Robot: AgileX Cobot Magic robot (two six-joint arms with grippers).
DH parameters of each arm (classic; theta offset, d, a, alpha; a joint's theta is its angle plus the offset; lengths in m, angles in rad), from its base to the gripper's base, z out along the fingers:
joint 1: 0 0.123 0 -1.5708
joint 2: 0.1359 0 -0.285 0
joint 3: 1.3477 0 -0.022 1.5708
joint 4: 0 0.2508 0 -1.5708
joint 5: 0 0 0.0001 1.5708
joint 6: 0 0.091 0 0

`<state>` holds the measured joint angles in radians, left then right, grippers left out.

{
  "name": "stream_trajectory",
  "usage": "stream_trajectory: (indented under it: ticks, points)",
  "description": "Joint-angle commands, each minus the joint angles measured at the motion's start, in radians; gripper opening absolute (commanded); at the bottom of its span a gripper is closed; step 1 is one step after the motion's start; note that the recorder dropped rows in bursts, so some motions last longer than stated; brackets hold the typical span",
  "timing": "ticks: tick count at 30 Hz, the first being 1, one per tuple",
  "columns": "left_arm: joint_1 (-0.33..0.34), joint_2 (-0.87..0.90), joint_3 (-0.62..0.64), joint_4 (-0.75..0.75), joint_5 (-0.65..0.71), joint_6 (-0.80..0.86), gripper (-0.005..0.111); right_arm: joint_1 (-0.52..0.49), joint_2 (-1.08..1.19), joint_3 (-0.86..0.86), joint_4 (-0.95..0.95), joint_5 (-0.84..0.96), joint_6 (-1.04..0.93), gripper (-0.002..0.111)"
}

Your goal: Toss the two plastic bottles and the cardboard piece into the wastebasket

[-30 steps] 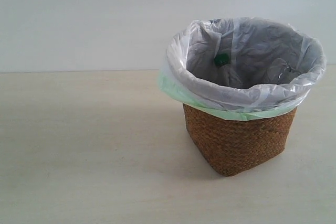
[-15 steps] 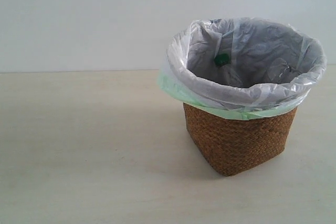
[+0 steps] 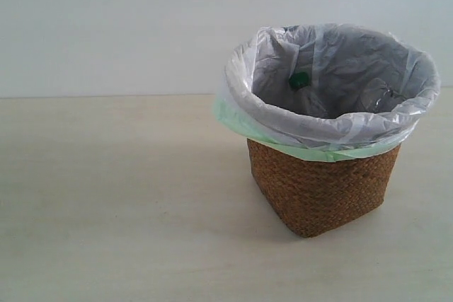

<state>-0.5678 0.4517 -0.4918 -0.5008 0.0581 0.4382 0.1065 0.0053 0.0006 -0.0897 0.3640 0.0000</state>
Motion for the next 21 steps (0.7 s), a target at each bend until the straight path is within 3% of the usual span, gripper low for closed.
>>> stream_trajectory:
  ticks: [1,8,21]
  points:
    - [-0.001,-0.067,0.139,-0.015,-0.034,-0.063,0.004,-0.005,-0.005,-0.001,0.000,-0.002,0.000,0.000]
    - [-0.001,-0.078,0.249,-0.015,-0.026,-0.077,0.004,-0.005,-0.005,-0.001,0.000,-0.002,0.000,0.000]
    - [0.003,-0.087,0.256,-0.013,-0.005,-0.075,0.004,-0.005,-0.005,-0.001,0.000,-0.002,0.000,0.000]
